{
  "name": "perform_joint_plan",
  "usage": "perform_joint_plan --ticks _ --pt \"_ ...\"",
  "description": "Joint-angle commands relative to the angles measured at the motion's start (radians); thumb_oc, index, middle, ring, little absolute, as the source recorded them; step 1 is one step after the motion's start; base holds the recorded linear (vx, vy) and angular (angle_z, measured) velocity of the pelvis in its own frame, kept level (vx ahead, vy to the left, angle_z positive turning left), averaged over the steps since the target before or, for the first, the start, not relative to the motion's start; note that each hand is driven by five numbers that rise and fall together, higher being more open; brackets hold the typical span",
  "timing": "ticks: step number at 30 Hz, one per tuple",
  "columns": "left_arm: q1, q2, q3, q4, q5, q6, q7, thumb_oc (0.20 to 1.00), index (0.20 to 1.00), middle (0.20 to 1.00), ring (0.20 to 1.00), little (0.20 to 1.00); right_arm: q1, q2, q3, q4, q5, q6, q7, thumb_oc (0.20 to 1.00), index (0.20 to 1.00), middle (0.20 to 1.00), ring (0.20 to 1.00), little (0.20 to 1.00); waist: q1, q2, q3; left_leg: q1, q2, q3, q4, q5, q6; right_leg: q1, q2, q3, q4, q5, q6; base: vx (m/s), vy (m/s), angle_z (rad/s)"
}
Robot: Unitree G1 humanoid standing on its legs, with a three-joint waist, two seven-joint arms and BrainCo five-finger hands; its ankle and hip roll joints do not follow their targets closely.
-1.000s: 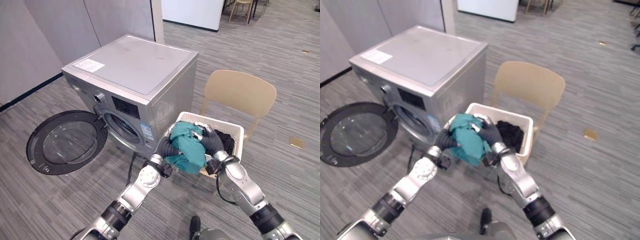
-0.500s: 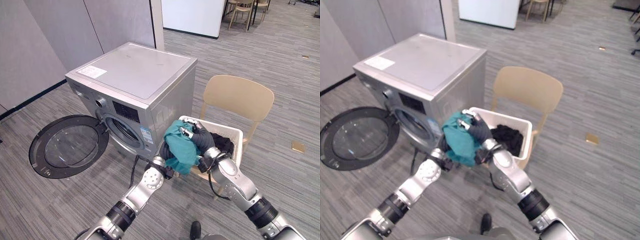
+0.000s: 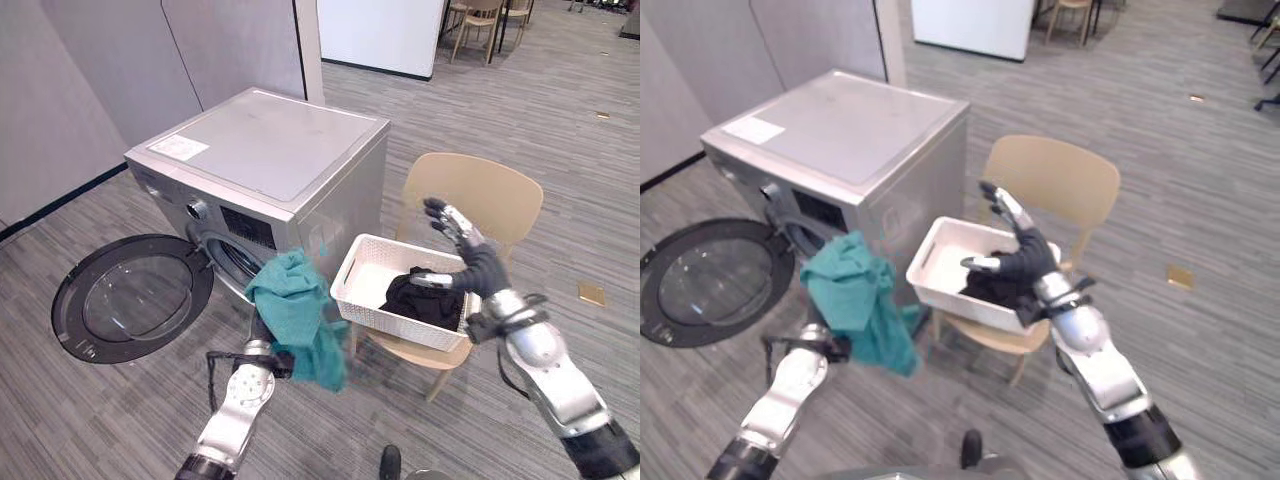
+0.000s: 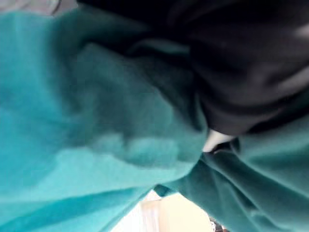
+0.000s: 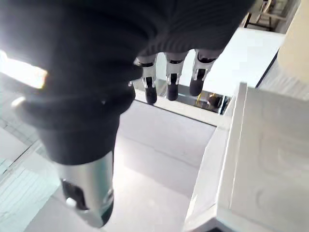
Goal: Grab the laundry basket,head to the washer,open it,put in the laundry and shut it.
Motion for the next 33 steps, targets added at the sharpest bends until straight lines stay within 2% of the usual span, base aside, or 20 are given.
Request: perform_joint_plan --ticks 1,2,3,4,6,9,10,15,20,21,23,28,29,32,33 --pt "0.007 0.064 0.055 -0.009 -0.042 -0.073 -0.021 0.200 0.200 0.200 0.200 0.200 0.061 0.040 -0.053 -0.010 -0.028 -0.045 0.007 1.000 1.000 1.000 1.000 1.000 -0.016 -0.073 -0.027 -0.061 0.024 -0.012 -0.004 0.017 -0.037 0.126 -0.107 0.043 -0.011 -0.112 0.159 0.00 0.000 0.00" --pt "0.063 0.065 0.117 0.030 -0.052 -0.067 -0.040 0.200 0.200 0.200 0.200 0.200 0.158 0.043 -0.124 0.046 -0.025 -0.030 0.022 1.000 1.000 1.000 1.000 1.000 -0.022 -0.071 -0.022 -0.058 0.023 -0.015 -0.004 0.013 -0.037 0.130 -0.107 0.042 -0.012 -0.114 0.160 0.00 0.000 0.00" --pt "0.063 0.066 0.117 0.030 -0.052 -0.067 -0.040 0.200 0.200 0.200 0.200 0.200 0.159 0.043 -0.124 0.046 -0.025 -0.030 0.022 1.000 1.000 1.000 1.000 1.000 -0.021 -0.072 -0.024 -0.062 0.023 -0.014 -0.004 0.016 -0.037 0.126 -0.108 0.042 -0.013 -0.111 0.159 0.00 0.000 0.00" --pt "0.105 0.063 0.175 0.071 -0.059 -0.057 -0.060 0.200 0.200 0.200 0.200 0.200 0.223 0.038 -0.179 0.114 -0.052 -0.006 0.037 1.000 1.000 1.000 1.000 1.000 -0.024 -0.071 -0.018 -0.061 0.022 -0.016 -0.004 0.014 -0.037 0.128 -0.107 0.042 -0.013 -0.113 0.160 0.00 0.000 0.00" --pt "0.126 0.063 0.201 0.091 -0.058 -0.051 -0.072 0.200 0.200 0.200 0.200 0.200 0.255 0.039 -0.202 0.148 -0.062 0.006 0.046 1.000 1.000 1.000 1.000 1.000 -0.024 -0.072 -0.019 -0.067 0.022 -0.016 -0.004 0.018 -0.037 0.123 -0.107 0.041 -0.014 -0.110 0.159 0.00 0.000 0.00" --pt "0.176 0.058 0.266 0.169 -0.058 -0.033 -0.097 0.200 0.200 0.200 0.200 0.200 0.316 0.042 -0.229 0.305 -0.093 0.047 0.068 1.000 1.000 1.000 1.000 1.000 -0.023 -0.076 -0.010 -0.075 0.023 -0.019 -0.004 0.023 -0.039 0.115 -0.107 0.038 -0.012 -0.110 0.158 -0.02 -0.010 0.00" --pt "0.189 0.051 0.289 0.242 -0.073 -0.020 -0.108 0.200 0.200 0.200 0.200 0.200 0.331 0.050 -0.221 0.423 -0.109 0.069 0.075 1.000 1.000 1.000 1.000 1.000 -0.021 -0.079 -0.002 -0.076 0.023 -0.022 -0.004 0.023 -0.041 0.115 -0.107 0.036 -0.010 -0.113 0.158 -0.04 -0.013 0.02" --pt "0.190 0.041 0.292 0.356 -0.081 -0.002 -0.123 0.200 0.200 0.200 0.200 0.200 0.306 0.058 -0.167 0.613 -0.144 0.092 0.086 1.000 1.000 1.000 1.000 1.000 -0.011 -0.084 0.008 -0.083 0.022 -0.026 -0.004 0.027 -0.039 0.110 -0.106 0.037 -0.010 -0.112 0.157 -0.02 -0.003 -0.01" --pt "0.157 0.031 0.247 0.460 -0.071 0.001 -0.118 0.200 0.200 0.200 0.200 0.200 0.232 0.090 -0.064 0.785 -0.148 0.096 0.082 1.000 1.000 1.000 1.000 1.000 0.006 -0.090 0.015 -0.093 0.021 -0.035 -0.004 0.036 -0.039 0.104 -0.103 0.038 -0.013 -0.108 0.153 -0.01 -0.004 0.00" --pt "0.074 0.040 0.156 0.433 -0.090 0.017 -0.104 0.200 0.200 0.200 0.200 0.200 0.121 0.172 -0.138 1.069 -0.049 0.119 -0.069 1.000 1.000 1.000 1.000 1.000 0.047 -0.090 0.068 -0.232 0.112 0.116 0.185 0.034 -0.064 0.109 -0.182 -0.085 0.006 -0.119 0.190 0.00 0.000 0.00" --pt "0.076 0.031 0.153 0.435 -0.093 0.019 -0.111 0.200 0.200 0.200 0.200 0.200 0.117 0.171 -0.124 1.071 -0.072 0.122 -0.064 1.000 1.000 1.000 1.000 1.000 0.051 -0.091 0.062 -0.217 0.108 0.112 0.176 0.032 -0.063 0.115 -0.180 -0.085 0.005 -0.123 0.190 0.06 -0.007 0.10" --pt "0.075 0.046 0.138 0.403 -0.091 0.019 -0.116 0.200 0.200 0.200 0.200 0.200 0.113 0.170 -0.067 1.058 -0.125 0.137 -0.050 1.000 1.000 1.000 1.000 1.000 0.076 -0.096 0.084 -0.270 0.119 0.063 0.259 0.012 -0.072 0.117 -0.173 -0.100 0.010 -0.141 0.175 0.01 -0.039 0.05" --pt "0.061 0.058 0.133 0.382 -0.096 0.013 -0.110 0.200 0.200 0.200 0.200 0.200 0.111 0.168 -0.058 1.043 -0.128 0.140 -0.056 1.000 1.000 1.000 1.000 1.000 0.090 -0.101 0.109 -0.330 0.133 0.050 0.323 0.009 -0.081 0.111 -0.177 -0.118 0.009 -0.142 0.168 -0.08 -0.046 0.32" --pt "0.048 0.063 0.131 0.379 -0.100 0.012 -0.106 0.200 0.200 0.200 0.200 0.200 0.106 0.169 -0.046 1.044 -0.132 0.139 -0.058 1.000 1.000 1.000 1.000 1.000 0.097 -0.096 0.116 -0.349 0.145 0.059 0.339 0.004 -0.086 0.108 -0.178 -0.153 0.001 -0.142 0.166 -0.04 0.036 0.46" --pt "0.042 0.064 0.131 0.379 -0.101 0.013 -0.105 0.200 0.200 0.200 0.200 0.200 0.108 0.169 -0.042 1.050 -0.139 0.141 -0.062 1.000 1.000 1.000 1.000 1.000 0.101 -0.096 0.118 -0.349 0.161 0.074 0.331 0.011 -0.091 0.111 -0.182 -0.176 -0.005 -0.141 0.168 0.01 0.244 0.73"
